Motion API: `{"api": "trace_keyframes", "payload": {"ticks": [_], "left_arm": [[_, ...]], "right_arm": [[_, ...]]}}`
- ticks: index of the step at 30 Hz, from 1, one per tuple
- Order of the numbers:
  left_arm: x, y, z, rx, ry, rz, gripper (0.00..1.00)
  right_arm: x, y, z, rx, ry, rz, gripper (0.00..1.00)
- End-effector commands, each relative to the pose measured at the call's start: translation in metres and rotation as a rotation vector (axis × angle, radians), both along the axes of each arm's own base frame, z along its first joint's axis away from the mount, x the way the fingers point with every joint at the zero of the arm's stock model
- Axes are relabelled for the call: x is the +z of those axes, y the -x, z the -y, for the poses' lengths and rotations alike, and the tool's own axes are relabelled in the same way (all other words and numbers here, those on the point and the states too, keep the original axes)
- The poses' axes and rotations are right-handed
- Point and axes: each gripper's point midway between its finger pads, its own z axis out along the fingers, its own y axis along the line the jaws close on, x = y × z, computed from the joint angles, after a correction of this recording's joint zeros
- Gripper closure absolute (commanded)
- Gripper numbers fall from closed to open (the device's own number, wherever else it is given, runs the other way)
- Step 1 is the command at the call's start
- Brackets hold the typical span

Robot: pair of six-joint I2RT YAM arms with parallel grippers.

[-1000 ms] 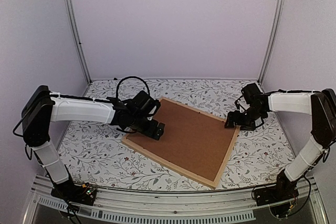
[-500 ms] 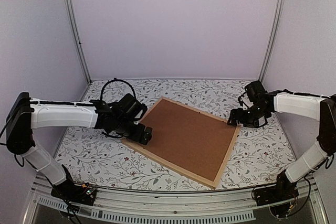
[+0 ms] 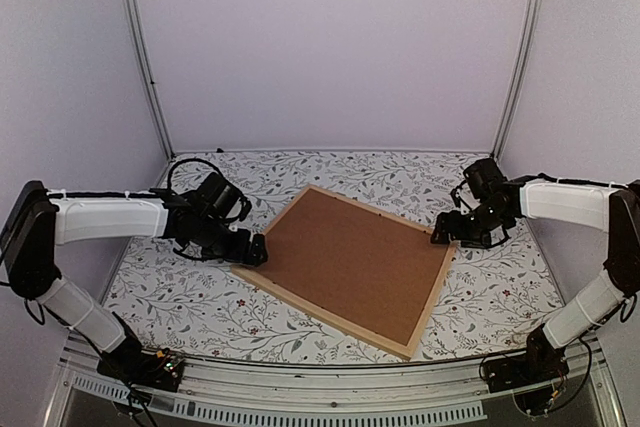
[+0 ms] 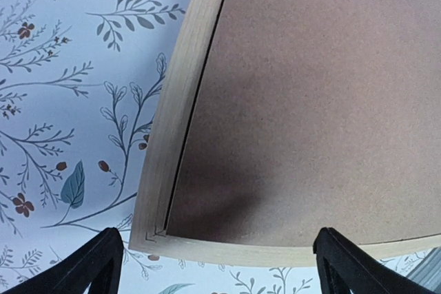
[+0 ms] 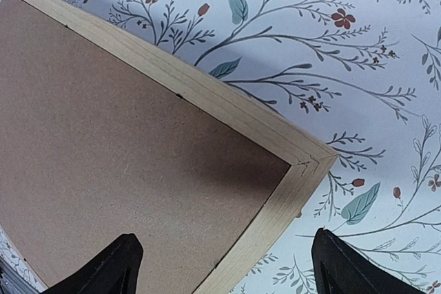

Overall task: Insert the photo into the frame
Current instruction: Rotate the photo frame at the center of the board.

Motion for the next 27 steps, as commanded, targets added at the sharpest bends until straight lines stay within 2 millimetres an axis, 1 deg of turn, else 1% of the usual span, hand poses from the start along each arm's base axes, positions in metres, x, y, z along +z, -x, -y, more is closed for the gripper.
{"api": "trace_keyframes", "payload": {"ticks": [1,6,12,15,17,19,23,27], "left_arm": [[-0.005,-0.012,0.003,-0.013,0.074,-0.011,0.01],[-0.003,-0.032,0.001,0.015,0.152,0.0,0.04],[-0.016,-0.044,-0.001,0.021,0.22,-0.039,0.07],[-0.022,-0.046,-0.001,0.016,0.26,-0.068,0.12],[-0.026,-0.049,-0.004,0.027,0.268,-0.074,0.16],[-0.027,-0.053,-0.006,0.033,0.278,-0.073,0.2],[-0.033,-0.056,-0.008,0.044,0.259,-0.08,0.26],[-0.045,-0.052,-0.012,0.061,0.215,-0.091,0.29]], "right_arm": [[0.001,0.002,-0.009,0.014,-0.026,0.004,0.11],[-0.001,0.002,-0.012,0.02,-0.03,-0.002,0.11],[-0.003,0.004,-0.012,0.021,-0.029,-0.003,0.11],[-0.006,0.006,-0.012,0.019,-0.029,-0.011,0.12],[-0.007,0.007,-0.012,0.018,-0.032,-0.013,0.12],[-0.009,0.008,-0.012,0.018,-0.035,-0.016,0.12],[-0.011,0.009,-0.013,0.02,-0.036,-0.023,0.11],[-0.013,0.01,-0.012,0.019,-0.033,-0.026,0.11]]}}
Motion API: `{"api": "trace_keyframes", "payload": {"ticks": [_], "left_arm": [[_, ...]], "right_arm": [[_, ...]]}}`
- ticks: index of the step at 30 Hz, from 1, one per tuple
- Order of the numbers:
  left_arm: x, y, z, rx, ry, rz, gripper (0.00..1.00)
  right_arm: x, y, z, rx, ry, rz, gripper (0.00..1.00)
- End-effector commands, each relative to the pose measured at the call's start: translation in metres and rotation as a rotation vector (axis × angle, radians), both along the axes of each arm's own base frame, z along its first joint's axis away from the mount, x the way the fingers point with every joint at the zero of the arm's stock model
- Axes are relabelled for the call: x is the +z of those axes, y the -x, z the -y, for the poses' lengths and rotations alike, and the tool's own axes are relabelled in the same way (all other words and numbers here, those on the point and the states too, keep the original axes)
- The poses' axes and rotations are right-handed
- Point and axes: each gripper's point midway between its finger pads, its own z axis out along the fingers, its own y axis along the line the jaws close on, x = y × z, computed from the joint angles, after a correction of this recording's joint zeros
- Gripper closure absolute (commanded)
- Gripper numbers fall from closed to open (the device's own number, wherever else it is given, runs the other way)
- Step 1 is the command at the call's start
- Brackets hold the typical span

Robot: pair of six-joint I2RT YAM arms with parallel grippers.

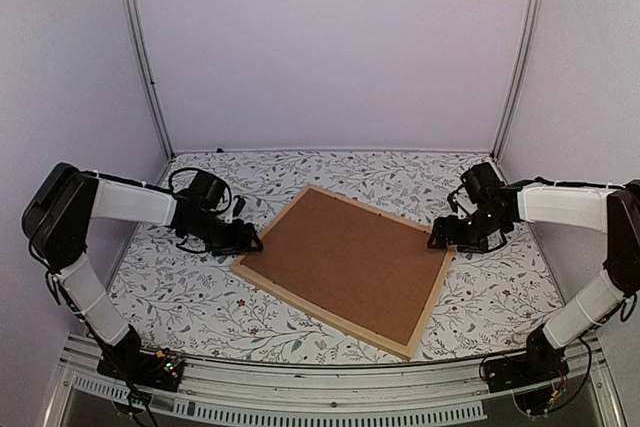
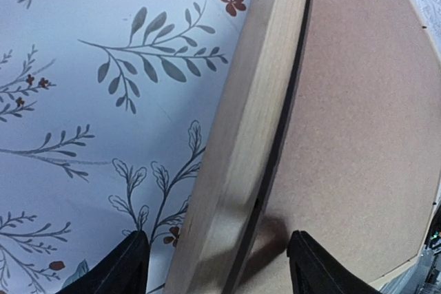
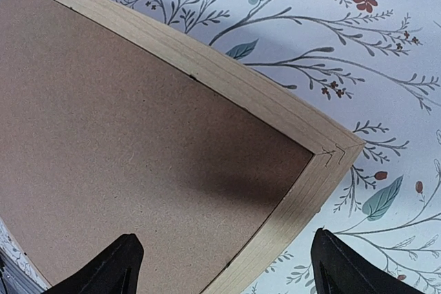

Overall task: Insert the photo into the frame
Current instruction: Rotate the photo frame at the center of the board.

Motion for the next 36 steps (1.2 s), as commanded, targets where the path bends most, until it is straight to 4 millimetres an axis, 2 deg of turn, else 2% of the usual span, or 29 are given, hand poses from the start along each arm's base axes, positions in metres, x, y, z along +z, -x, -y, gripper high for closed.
{"api": "trace_keyframes", "payload": {"ticks": [1,7,22,30,36], "left_arm": [[-0.012,0.0,-0.004,0.009,-0.036,-0.002,0.29],[-0.024,0.005,-0.005,0.019,-0.123,-0.004,0.38],[-0.051,0.032,-0.003,0.01,-0.285,-0.029,0.44],[-0.07,0.062,0.004,-0.044,-0.34,-0.072,0.45],[-0.069,0.091,0.019,-0.091,-0.29,-0.103,0.46]], "right_arm": [[-0.006,0.002,-0.003,0.001,-0.01,-0.009,0.12],[-0.011,0.003,-0.007,0.006,-0.017,-0.022,0.12],[-0.019,0.006,-0.012,0.018,-0.019,-0.04,0.12],[-0.024,0.007,-0.011,0.01,-0.007,-0.058,0.11],[-0.036,0.009,-0.014,-0.002,-0.013,-0.101,0.11]]}}
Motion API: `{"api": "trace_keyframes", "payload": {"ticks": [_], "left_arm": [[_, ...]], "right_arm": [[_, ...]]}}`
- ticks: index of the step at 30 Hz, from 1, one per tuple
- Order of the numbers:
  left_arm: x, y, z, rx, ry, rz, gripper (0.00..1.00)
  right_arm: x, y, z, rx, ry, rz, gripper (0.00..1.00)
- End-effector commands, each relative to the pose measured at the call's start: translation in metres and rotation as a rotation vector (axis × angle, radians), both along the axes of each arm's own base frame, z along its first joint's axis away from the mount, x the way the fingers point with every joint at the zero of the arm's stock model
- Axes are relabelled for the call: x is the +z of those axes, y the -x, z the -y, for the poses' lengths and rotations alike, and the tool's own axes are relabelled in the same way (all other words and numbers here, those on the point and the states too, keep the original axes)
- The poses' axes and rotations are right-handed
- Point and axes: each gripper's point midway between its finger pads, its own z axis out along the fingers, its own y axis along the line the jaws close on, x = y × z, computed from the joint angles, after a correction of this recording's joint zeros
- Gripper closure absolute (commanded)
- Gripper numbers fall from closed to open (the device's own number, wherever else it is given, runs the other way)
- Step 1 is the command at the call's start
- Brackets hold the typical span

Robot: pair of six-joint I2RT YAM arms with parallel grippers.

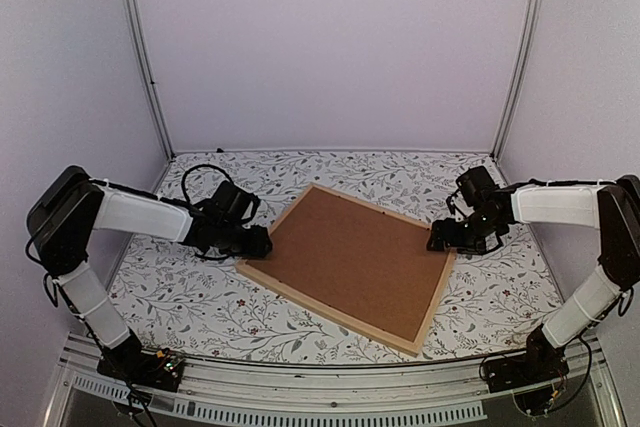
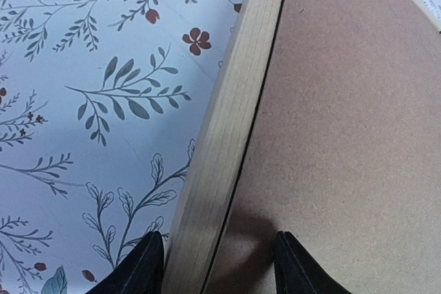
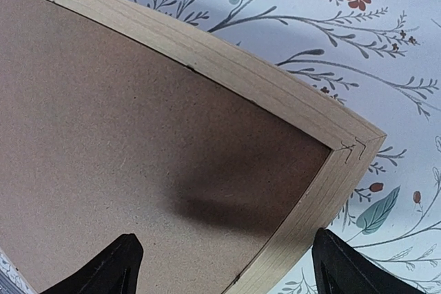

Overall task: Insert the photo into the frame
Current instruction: Rotate the photo frame at the center of the board.

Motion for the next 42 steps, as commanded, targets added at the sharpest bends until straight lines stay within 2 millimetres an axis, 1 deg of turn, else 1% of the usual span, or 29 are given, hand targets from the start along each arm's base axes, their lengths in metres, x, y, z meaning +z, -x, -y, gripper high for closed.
{"api": "trace_keyframes", "payload": {"ticks": [1,5,9,10,13,17,20,22,23,24,25,27,29,31,33,34,36,41,42], "left_arm": [[-0.062,0.092,-0.006,-0.096,-0.094,-0.298,0.46],[-0.051,0.107,0.003,-0.134,-0.05,-0.298,0.46],[-0.036,0.119,0.013,-0.18,-0.01,-0.289,0.45],[-0.032,0.122,0.016,-0.195,0.0,-0.286,0.46],[-0.023,0.133,0.024,-0.239,0.023,-0.284,0.45],[-0.013,0.151,0.033,-0.307,0.044,-0.295,0.45],[-0.001,0.163,0.038,-0.359,0.071,-0.288,0.44],[0.008,0.165,0.038,-0.376,0.083,-0.265,0.42],[0.012,0.164,0.036,-0.374,0.083,-0.246,0.4],[0.016,0.161,0.034,-0.369,0.075,-0.223,0.37],[0.02,0.157,0.03,-0.355,0.053,-0.201,0.3],[0.028,0.145,0.024,-0.325,0.018,-0.146,0.22],[0.035,0.133,0.02,-0.291,-0.017,-0.104,0.16],[0.042,0.124,0.021,-0.275,-0.021,-0.085,0.12],[0.046,0.11,0.018,-0.241,-0.033,-0.061,0.1],[0.046,0.105,0.017,-0.232,-0.031,-0.062,0.09],[0.047,0.093,0.014,-0.205,-0.023,-0.065,0.09],[0.056,0.07,0.012,-0.195,0.06,-0.077,0.09],[0.057,0.067,0.012,-0.197,0.07,-0.078,0.09]], "right_arm": [[-0.023,0.012,-0.015,0.018,-0.045,-0.095,0.11],[-0.023,0.003,-0.017,0.024,-0.038,-0.091,0.11],[-0.02,-0.014,-0.022,0.046,-0.033,-0.071,0.11],[-0.022,-0.019,-0.022,0.048,-0.03,-0.073,0.11],[-0.018,-0.039,-0.023,0.055,-0.028,-0.05,0.11],[-0.018,-0.068,-0.024,0.07,-0.013,-0.025,0.11],[-0.012,-0.09,-0.02,0.073,0.03,0.015,0.1],[-0.004,-0.105,-0.013,0.061,0.069,0.044,0.1],[0.0,-0.109,-0.01,0.061,0.091,0.058,0.1],[0.006,-0.113,-0.006,0.057,0.11,0.073,0.1],[0.011,-0.115,-0.002,0.052,0.131,0.085,0.1],[0.02,-0.118,0.006,0.039,0.174,0.108,0.1],[0.03,-0.115,0.01,0.036,0.187,0.122,0.09],[0.037,-0.109,0.012,0.031,0.184,0.13,0.09],[0.039,-0.098,0.015,0.026,0.179,0.128,0.09],[0.038,-0.091,0.017,0.025,0.177,0.119,0.09],[0.041,-0.077,0.018,0.025,0.155,0.112,0.09],[0.033,-0.036,0.017,0.032,0.097,0.052,0.1],[0.034,-0.028,0.017,0.031,0.088,0.047,0.1]]}}
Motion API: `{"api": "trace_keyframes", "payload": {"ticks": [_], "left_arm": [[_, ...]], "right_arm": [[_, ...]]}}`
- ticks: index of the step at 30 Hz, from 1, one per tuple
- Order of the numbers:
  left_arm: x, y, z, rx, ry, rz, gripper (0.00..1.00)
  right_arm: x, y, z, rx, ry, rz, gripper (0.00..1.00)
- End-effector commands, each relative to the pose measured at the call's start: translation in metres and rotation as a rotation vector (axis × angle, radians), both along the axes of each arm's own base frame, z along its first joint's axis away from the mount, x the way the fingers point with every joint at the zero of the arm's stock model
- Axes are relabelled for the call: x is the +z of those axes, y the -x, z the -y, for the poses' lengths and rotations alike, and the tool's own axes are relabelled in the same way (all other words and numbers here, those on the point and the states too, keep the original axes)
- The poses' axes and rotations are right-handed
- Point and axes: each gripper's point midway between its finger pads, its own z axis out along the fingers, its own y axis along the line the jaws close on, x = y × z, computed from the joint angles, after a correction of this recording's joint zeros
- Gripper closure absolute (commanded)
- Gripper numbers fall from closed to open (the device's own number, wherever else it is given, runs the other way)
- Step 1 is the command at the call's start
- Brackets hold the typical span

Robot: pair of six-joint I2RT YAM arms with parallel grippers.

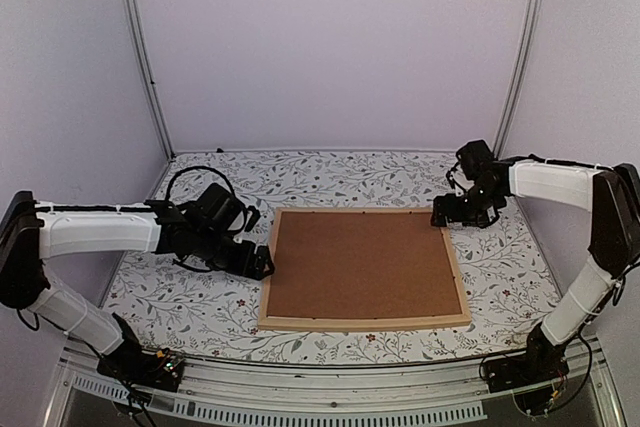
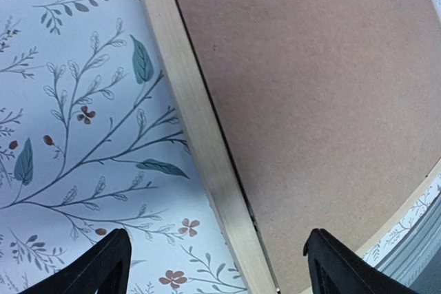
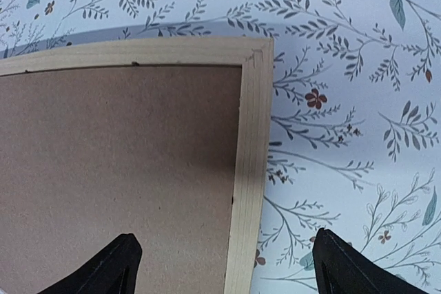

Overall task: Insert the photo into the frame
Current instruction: Rotate the photo frame at the center of the board, then pick up the backboard from the frame body.

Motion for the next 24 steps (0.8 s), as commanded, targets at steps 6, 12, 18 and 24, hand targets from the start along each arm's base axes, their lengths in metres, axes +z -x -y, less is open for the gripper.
{"api": "trace_keyframes", "payload": {"ticks": [6,12,18,24], "left_arm": [[0.008,-0.039,-0.004,-0.02,0.068,-0.012,0.1],[-0.005,-0.055,-0.015,0.01,0.043,-0.047,0.15],[-0.014,-0.067,-0.02,0.038,-0.002,-0.064,0.21],[-0.024,-0.059,-0.023,0.04,-0.019,-0.095,0.23]], "right_arm": [[-0.005,0.06,0.001,-0.015,-0.086,-0.088,0.13],[-0.018,0.072,-0.008,0.002,-0.145,-0.132,0.19],[-0.032,0.078,-0.01,-0.001,-0.161,-0.17,0.2],[-0.038,0.08,-0.009,-0.004,-0.156,-0.189,0.2]]}}
